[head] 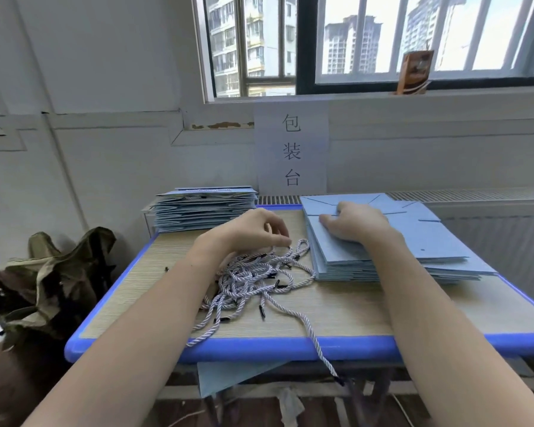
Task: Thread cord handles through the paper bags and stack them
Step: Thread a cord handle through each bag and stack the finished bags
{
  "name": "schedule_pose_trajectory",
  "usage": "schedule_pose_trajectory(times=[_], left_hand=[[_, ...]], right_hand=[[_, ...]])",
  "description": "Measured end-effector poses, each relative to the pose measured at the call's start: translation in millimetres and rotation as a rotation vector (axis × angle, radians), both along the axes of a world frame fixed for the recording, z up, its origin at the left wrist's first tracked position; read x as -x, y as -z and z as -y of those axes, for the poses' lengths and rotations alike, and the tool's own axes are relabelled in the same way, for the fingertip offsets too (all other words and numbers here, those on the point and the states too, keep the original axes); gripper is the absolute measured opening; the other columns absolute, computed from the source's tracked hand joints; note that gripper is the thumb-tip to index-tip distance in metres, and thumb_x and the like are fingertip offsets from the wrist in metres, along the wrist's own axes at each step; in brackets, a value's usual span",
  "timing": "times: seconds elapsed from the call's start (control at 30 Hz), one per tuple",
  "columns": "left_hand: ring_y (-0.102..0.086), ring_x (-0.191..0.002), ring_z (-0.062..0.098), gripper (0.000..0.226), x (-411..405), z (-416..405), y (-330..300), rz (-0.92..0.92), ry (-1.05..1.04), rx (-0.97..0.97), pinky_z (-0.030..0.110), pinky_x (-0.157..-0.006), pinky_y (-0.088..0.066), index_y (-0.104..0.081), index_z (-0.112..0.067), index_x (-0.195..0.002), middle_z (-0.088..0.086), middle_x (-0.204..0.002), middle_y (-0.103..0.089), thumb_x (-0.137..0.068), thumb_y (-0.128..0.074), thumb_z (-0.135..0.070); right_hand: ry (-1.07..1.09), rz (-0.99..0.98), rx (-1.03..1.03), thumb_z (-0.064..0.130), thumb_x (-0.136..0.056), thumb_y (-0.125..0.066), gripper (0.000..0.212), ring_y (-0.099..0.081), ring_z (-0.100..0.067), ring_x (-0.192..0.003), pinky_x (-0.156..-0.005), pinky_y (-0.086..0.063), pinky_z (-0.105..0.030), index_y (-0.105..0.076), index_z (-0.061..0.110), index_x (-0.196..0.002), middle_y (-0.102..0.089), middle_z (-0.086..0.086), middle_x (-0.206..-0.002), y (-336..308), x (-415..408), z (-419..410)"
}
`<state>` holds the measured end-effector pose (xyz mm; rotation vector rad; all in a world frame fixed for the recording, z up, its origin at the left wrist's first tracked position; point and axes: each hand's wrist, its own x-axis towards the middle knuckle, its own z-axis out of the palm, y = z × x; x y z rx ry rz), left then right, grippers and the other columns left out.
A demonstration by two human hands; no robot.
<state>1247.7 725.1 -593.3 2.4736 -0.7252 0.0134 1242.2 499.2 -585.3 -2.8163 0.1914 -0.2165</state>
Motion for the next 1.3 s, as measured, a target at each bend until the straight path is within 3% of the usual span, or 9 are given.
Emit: schedule_pose_trajectory(times=[0.2, 0.37, 0.5, 0.7, 0.8, 0.87, 1.03, 1.13, 1.3], left_hand=[[-0.054, -0.078, 0.011, 0.012, -2.4, -0.6, -0.2, 0.048, -0.015, -0.124, 0.022, -0.068, -0.041, -0.061, -0.023, -0.084, -0.006, -0.085, -0.059, -0.092, -0.069, -0.019], [-0.051, -0.067, 0.015, 0.005, -3.7, 0.2, 0.0, 0.166, -0.133, 0.172, 0.029, -0.064, -0.042, -0.051, -0.01, -0.097, 0.003, -0.078, -0.062, -0.102, -0.05, -0.011], [-0.041, -0.047, 0.003, 0.01, -2.5, 5.4, -4.3, 0.305, -0.13, 0.35, 0.015, -0.051, -0.037, -0.049, -0.01, -0.091, 0.008, -0.066, -0.059, -0.099, -0.053, -0.006], [-0.046, -0.051, 0.008, 0.008, -4.7, 6.2, -3.6, 0.343, -0.164, 0.347, 0.025, -0.051, -0.04, -0.058, -0.012, -0.088, 0.002, -0.068, -0.059, -0.094, -0.062, -0.008], [-0.044, -0.041, 0.003, 0.008, 0.1, 7.8, -4.7, 0.265, -0.155, 0.369, 0.025, -0.047, -0.039, -0.059, -0.013, -0.089, 0.01, -0.075, -0.066, -0.094, -0.06, -0.006], [-0.043, -0.041, 0.012, 0.008, 5.6, 9.5, -7.0, 0.125, -0.118, 0.462, 0.026, -0.042, -0.04, -0.061, -0.009, -0.092, 0.013, -0.081, -0.069, -0.095, -0.058, -0.003], [-0.036, -0.039, 0.017, 0.011, 12.4, 9.3, -13.5, -0.099, -0.059, 0.742, 0.021, -0.042, -0.027, -0.063, 0.0, -0.103, 0.011, -0.097, -0.075, -0.097, -0.053, 0.0], [-0.031, -0.038, 0.015, 0.015, 10.3, 6.0, -14.5, -0.084, -0.067, 0.846, 0.023, -0.041, -0.025, -0.065, -0.003, -0.1, 0.008, -0.103, -0.075, -0.096, -0.052, 0.003], [-0.025, -0.038, 0.011, 0.019, 10.6, -0.2, -21.8, -0.154, 0.077, 1.021, 0.024, -0.039, -0.019, -0.064, -0.007, -0.102, 0.011, -0.115, -0.072, -0.099, -0.048, 0.003]], right_hand=[[-0.004, 0.069, -0.08, 0.049, -0.096, -0.046, 0.044, -0.043, -0.033, -0.132, -0.107, -0.034, -0.041, -0.057, 0.018, -0.125, -0.059, -0.011, -0.132, 6.3, -5.9, -13.7], [-0.021, 0.104, -0.295, 0.032, -0.093, -0.055, 0.041, -0.045, -0.03, -0.132, -0.105, -0.036, -0.037, -0.058, 0.016, -0.13, -0.059, -0.008, -0.135, 3.6, 1.0, -19.2], [-0.111, 0.123, -0.638, 0.022, -0.093, -0.062, 0.041, -0.056, -0.029, -0.123, -0.104, -0.045, -0.04, -0.06, 0.0, -0.128, -0.06, -0.015, -0.134, -7.5, 7.5, -9.6], [-0.072, 0.02, -0.084, 0.042, -0.096, -0.052, 0.046, -0.044, -0.029, -0.131, -0.107, -0.036, -0.042, -0.054, 0.014, -0.132, -0.055, -0.011, -0.137, 2.4, 4.3, -13.4], [-0.125, -0.008, -0.19, 0.047, -0.093, -0.058, 0.05, -0.042, -0.029, -0.132, -0.11, -0.037, -0.045, -0.055, 0.016, -0.132, -0.054, -0.01, -0.137, 1.9, 2.3, -17.1], [-0.154, -0.024, -0.35, 0.046, -0.09, -0.064, 0.052, -0.045, -0.026, -0.131, -0.11, -0.039, -0.044, -0.055, 0.019, -0.134, -0.055, -0.007, -0.137, -0.3, 0.2, -16.7], [-0.264, -0.009, -0.604, 0.035, -0.092, -0.069, 0.031, -0.054, -0.019, -0.094, -0.077, -0.041, -0.03, -0.068, 0.014, -0.115, -0.061, 0.0, -0.1, -12.5, 12.7, -12.7], [-0.312, -0.059, -0.504, 0.035, -0.091, -0.071, 0.021, -0.049, -0.012, -0.069, -0.061, -0.035, -0.024, -0.075, 0.015, -0.099, -0.058, 0.01, -0.069, -17.8, 25.5, 4.2], [-0.471, -0.099, -0.324, 0.044, -0.087, -0.073, 0.027, -0.056, -0.009, -0.114, -0.099, -0.039, -0.031, -0.072, 0.034, -0.112, -0.063, 0.009, -0.119, -12.9, 24.9, -11.1]])
